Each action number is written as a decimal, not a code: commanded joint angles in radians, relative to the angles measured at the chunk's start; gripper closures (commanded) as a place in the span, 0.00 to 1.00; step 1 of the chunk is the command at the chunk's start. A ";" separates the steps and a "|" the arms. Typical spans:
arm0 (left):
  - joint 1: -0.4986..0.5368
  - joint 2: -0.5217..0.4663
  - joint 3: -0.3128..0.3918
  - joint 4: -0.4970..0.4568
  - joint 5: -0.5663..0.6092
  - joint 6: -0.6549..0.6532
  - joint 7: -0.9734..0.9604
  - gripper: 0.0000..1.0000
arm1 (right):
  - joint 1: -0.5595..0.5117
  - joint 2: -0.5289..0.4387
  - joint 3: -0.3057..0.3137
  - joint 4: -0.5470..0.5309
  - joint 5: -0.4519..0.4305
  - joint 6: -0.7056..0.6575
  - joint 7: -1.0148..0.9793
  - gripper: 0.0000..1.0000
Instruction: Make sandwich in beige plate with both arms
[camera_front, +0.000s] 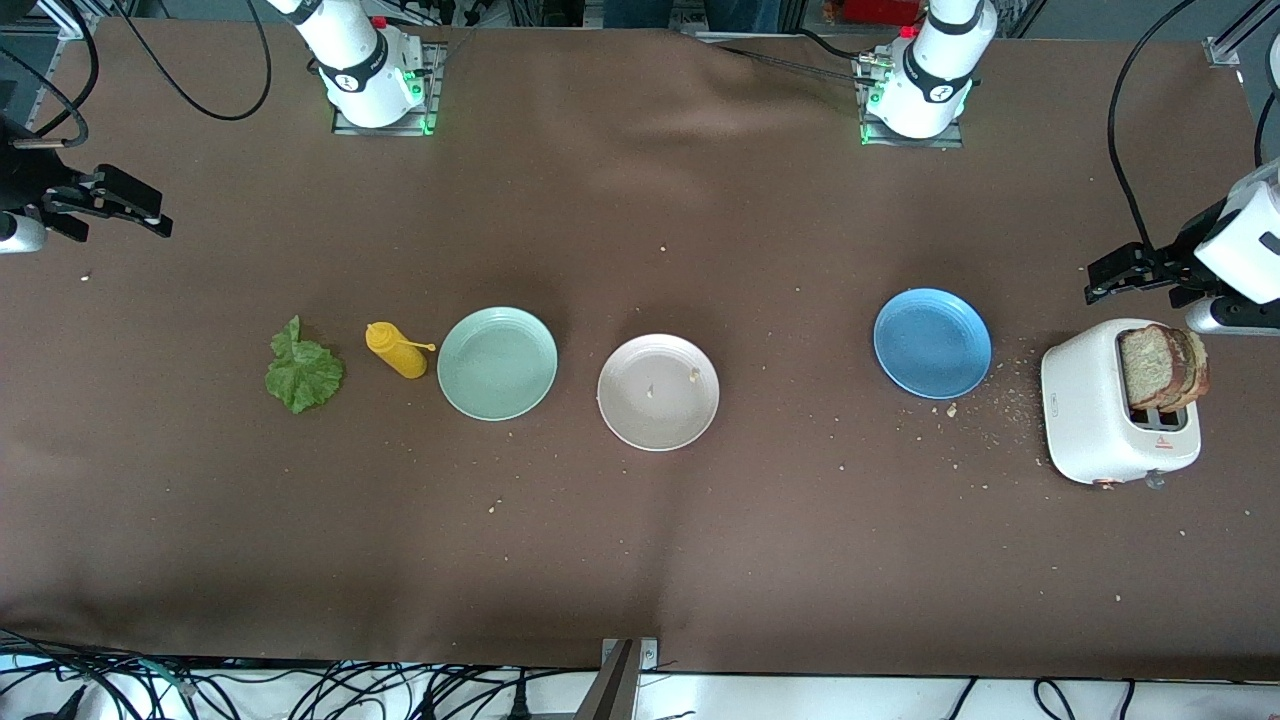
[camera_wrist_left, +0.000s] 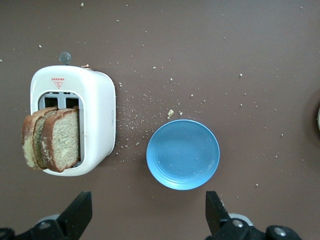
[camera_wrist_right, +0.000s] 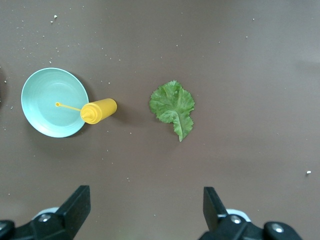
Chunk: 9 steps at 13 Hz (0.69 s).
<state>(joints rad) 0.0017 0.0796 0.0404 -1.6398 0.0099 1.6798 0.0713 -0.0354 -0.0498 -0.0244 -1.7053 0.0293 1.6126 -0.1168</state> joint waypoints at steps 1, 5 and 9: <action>0.014 0.012 -0.010 0.018 -0.014 -0.012 0.035 0.00 | -0.003 0.004 0.003 0.012 0.004 -0.003 0.005 0.00; 0.014 0.022 -0.008 0.018 -0.018 -0.009 0.035 0.00 | -0.003 0.024 0.001 0.015 0.024 -0.100 0.005 0.00; 0.014 0.023 -0.008 0.018 -0.018 -0.009 0.033 0.00 | -0.001 0.036 0.004 0.035 0.009 -0.117 -0.001 0.00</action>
<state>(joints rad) 0.0018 0.0961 0.0403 -1.6398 0.0099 1.6799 0.0813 -0.0353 -0.0273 -0.0241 -1.6982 0.0348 1.5222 -0.1169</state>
